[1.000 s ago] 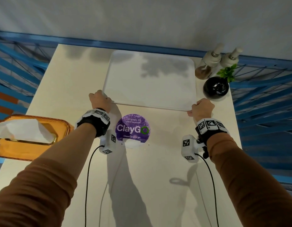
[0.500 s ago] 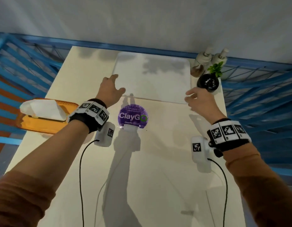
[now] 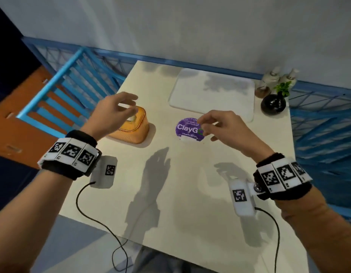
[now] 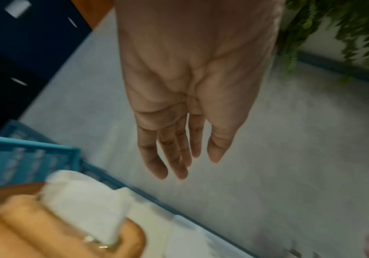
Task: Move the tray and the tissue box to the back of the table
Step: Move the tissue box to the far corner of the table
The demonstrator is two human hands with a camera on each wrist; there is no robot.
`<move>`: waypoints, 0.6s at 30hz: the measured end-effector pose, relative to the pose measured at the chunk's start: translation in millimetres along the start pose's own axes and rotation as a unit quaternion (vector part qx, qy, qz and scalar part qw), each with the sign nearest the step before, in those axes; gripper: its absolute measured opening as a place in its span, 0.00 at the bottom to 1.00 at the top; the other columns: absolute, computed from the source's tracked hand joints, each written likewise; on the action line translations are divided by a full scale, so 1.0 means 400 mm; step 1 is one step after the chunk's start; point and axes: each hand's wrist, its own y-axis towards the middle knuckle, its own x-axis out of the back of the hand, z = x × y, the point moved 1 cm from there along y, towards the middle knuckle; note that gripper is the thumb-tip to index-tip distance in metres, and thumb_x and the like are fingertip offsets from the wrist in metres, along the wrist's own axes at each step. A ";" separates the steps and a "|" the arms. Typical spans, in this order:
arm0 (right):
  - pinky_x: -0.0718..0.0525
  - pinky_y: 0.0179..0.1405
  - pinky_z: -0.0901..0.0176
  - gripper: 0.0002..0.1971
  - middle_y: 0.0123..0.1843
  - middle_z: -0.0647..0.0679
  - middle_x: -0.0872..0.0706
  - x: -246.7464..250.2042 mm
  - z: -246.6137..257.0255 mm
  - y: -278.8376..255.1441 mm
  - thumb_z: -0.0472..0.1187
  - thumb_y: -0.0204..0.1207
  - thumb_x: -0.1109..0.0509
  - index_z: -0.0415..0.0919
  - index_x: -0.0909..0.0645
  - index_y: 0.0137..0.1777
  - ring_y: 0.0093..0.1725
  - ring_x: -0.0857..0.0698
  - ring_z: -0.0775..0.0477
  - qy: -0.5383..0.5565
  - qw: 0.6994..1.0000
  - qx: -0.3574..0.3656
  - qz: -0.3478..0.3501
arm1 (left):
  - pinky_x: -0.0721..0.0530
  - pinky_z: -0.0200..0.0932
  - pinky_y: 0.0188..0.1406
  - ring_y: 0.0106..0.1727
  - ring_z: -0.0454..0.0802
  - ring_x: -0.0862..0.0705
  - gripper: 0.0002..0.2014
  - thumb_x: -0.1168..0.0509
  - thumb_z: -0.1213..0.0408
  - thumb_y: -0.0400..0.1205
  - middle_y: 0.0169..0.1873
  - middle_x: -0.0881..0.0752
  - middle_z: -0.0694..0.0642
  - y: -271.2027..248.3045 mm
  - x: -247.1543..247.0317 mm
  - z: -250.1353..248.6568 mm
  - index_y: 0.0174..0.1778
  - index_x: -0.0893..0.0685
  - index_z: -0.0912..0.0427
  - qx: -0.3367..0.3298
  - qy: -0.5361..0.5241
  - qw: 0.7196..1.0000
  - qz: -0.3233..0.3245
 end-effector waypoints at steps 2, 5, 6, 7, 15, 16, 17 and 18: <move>0.12 0.45 0.48 0.10 0.46 0.44 0.10 -0.070 0.008 0.028 0.36 0.75 0.33 0.40 0.14 0.53 0.47 0.10 0.43 0.026 0.999 -0.013 0.020 | 0.13 0.54 0.59 0.53 0.52 0.12 0.17 0.35 0.58 0.81 0.60 0.12 0.54 -0.009 0.040 0.088 0.66 0.19 0.53 0.030 0.001 0.999 -0.027; 0.14 0.42 0.51 0.10 0.45 0.45 0.12 -0.185 -0.001 0.088 0.35 0.76 0.34 0.39 0.15 0.54 0.43 0.11 0.46 0.053 0.996 -0.043 0.050 | 0.14 0.48 0.56 0.52 0.52 0.13 0.16 0.34 0.61 0.81 0.57 0.11 0.56 -0.008 0.084 0.223 0.64 0.17 0.56 0.079 -0.004 0.995 -0.056; 0.15 0.41 0.53 0.10 0.43 0.47 0.13 -0.224 -0.008 0.111 0.35 0.77 0.35 0.40 0.16 0.55 0.42 0.11 0.47 0.057 0.995 -0.054 0.059 | 0.14 0.48 0.56 0.53 0.53 0.13 0.15 0.34 0.62 0.81 0.57 0.11 0.56 -0.005 0.094 0.269 0.64 0.16 0.57 0.097 -0.002 0.994 -0.059; 0.15 0.40 0.54 0.11 0.43 0.47 0.14 -0.263 -0.014 0.134 0.36 0.77 0.35 0.40 0.16 0.56 0.41 0.12 0.48 0.061 0.994 -0.068 0.064 | 0.14 0.51 0.57 0.54 0.55 0.13 0.15 0.34 0.63 0.81 0.57 0.11 0.58 -0.001 0.102 0.320 0.63 0.16 0.59 0.115 -0.004 0.991 -0.062; 0.22 0.38 0.50 0.20 0.53 0.44 0.18 -0.508 -0.020 0.290 0.56 0.77 0.39 0.49 0.25 0.65 0.45 0.18 0.44 0.185 0.957 -0.225 -0.010 | 0.16 0.51 0.53 0.57 0.57 0.18 0.23 0.36 0.57 0.82 0.62 0.18 0.67 0.090 0.072 0.601 0.70 0.23 0.66 0.259 -0.214 0.941 -0.050; 0.22 0.39 0.50 0.22 0.56 0.45 0.18 -0.526 -0.014 0.306 0.60 0.75 0.40 0.52 0.27 0.66 0.47 0.18 0.43 0.202 0.949 -0.241 -0.015 | 0.16 0.48 0.50 0.57 0.55 0.18 0.25 0.36 0.55 0.82 0.62 0.18 0.65 0.109 0.062 0.607 0.72 0.25 0.65 0.266 -0.234 0.934 -0.042; 0.22 0.41 0.51 0.24 0.59 0.46 0.19 -0.541 -0.007 0.319 0.62 0.75 0.41 0.53 0.28 0.68 0.52 0.18 0.43 0.215 0.944 -0.251 -0.014 | 0.17 0.45 0.48 0.55 0.52 0.19 0.27 0.36 0.53 0.82 0.62 0.19 0.62 0.128 0.052 0.613 0.74 0.26 0.64 0.272 -0.254 0.928 -0.032; 0.21 0.43 0.51 0.25 0.62 0.48 0.20 -0.555 0.001 0.330 0.62 0.76 0.42 0.53 0.30 0.70 0.56 0.19 0.43 0.222 0.941 -0.255 -0.010 | 0.18 0.43 0.46 0.51 0.49 0.19 0.29 0.37 0.50 0.81 0.62 0.20 0.59 0.146 0.044 0.614 0.76 0.28 0.62 0.279 -0.274 0.920 -0.019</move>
